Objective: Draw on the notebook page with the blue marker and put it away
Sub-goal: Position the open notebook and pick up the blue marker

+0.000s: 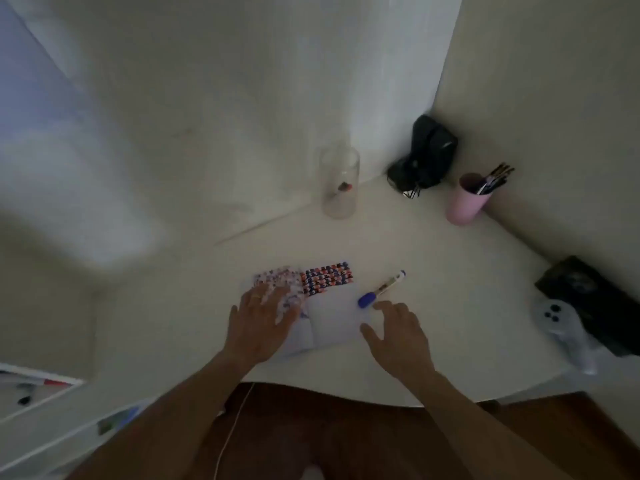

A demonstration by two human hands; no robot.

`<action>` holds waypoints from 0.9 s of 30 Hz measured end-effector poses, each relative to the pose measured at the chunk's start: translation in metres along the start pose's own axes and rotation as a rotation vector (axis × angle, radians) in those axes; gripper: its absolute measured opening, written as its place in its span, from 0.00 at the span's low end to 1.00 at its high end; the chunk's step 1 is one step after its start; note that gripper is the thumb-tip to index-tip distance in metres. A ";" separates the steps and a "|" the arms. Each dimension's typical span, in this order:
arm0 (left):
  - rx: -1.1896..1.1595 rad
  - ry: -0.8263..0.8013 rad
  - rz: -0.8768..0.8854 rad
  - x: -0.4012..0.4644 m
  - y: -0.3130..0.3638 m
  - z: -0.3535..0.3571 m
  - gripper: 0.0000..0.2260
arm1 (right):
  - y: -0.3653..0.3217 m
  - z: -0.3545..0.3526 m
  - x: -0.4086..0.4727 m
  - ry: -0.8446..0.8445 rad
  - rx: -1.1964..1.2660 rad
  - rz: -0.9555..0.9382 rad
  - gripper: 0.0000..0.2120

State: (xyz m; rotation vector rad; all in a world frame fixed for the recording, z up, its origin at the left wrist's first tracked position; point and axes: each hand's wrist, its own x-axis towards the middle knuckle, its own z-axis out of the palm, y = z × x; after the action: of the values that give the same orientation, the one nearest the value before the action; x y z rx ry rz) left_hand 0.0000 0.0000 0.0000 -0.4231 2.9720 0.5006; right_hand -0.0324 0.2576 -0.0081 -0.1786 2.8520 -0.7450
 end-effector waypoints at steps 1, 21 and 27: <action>0.023 -0.003 0.014 0.003 -0.005 0.012 0.30 | 0.007 0.012 0.004 0.035 -0.008 -0.010 0.22; -0.025 0.496 0.130 -0.004 -0.042 0.115 0.23 | 0.046 0.106 0.016 0.564 -0.245 -0.187 0.16; -0.047 0.511 0.085 -0.012 -0.037 0.114 0.21 | 0.044 0.105 0.010 0.531 -0.252 -0.176 0.21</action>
State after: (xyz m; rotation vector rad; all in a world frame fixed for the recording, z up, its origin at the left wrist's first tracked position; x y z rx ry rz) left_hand 0.0277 0.0080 -0.1171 -0.4957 3.4866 0.5400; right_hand -0.0232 0.2448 -0.1217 -0.3117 3.4734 -0.5175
